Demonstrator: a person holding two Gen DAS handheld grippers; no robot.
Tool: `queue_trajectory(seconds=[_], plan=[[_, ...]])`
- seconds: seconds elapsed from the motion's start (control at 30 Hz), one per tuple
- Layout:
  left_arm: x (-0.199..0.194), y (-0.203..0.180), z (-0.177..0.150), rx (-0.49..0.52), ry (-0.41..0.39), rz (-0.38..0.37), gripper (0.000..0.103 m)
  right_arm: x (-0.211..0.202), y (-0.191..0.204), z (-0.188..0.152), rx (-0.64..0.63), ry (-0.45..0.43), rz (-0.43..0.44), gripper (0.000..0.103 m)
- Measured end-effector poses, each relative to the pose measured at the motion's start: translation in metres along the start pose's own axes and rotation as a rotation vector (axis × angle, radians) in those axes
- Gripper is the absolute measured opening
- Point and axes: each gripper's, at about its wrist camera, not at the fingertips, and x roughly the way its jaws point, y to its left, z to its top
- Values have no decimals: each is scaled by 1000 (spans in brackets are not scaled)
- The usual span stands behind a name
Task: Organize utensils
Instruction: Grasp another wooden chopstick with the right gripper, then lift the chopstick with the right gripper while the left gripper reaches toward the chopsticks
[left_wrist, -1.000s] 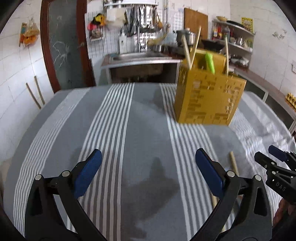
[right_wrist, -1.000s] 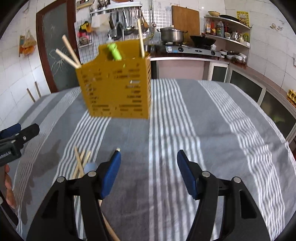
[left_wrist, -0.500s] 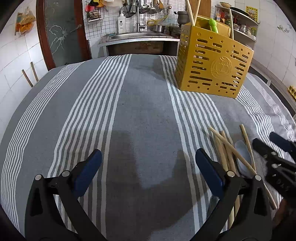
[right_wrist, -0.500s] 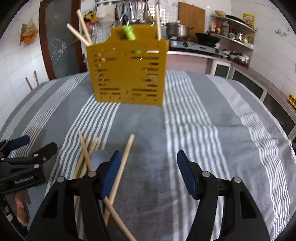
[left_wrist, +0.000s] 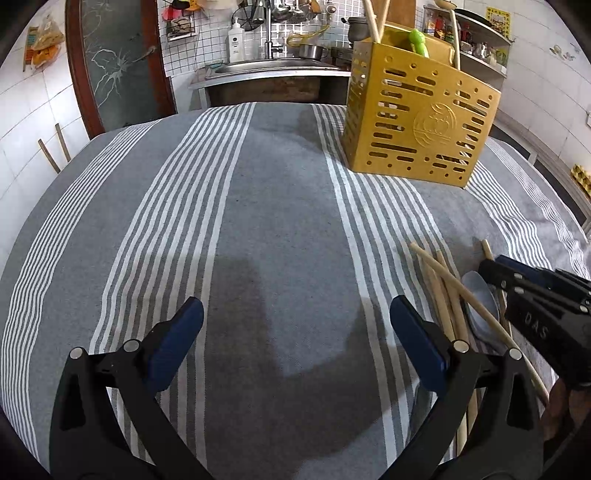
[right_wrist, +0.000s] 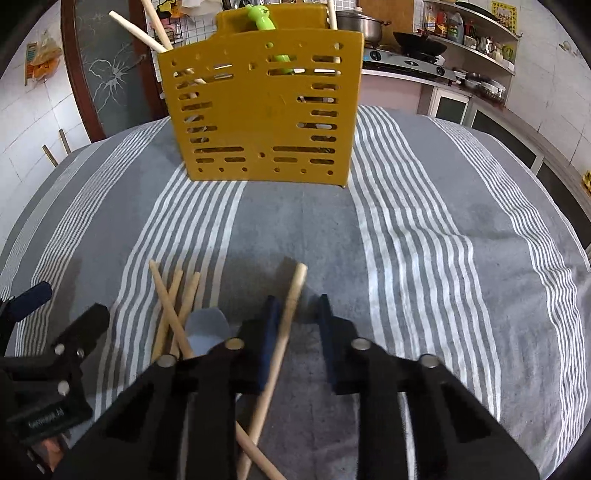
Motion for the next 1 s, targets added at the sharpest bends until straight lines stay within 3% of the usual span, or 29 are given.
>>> queue_trajectory(seconds=[0.6, 1.0], plan=[[-16, -13, -13, 61, 48, -68, 97, -25, -44, -24, -9, -5, -21, 7], [-28, -28, -42, 142, 78, -81, 87, -36, -75, -42, 41, -17, -36, 7]])
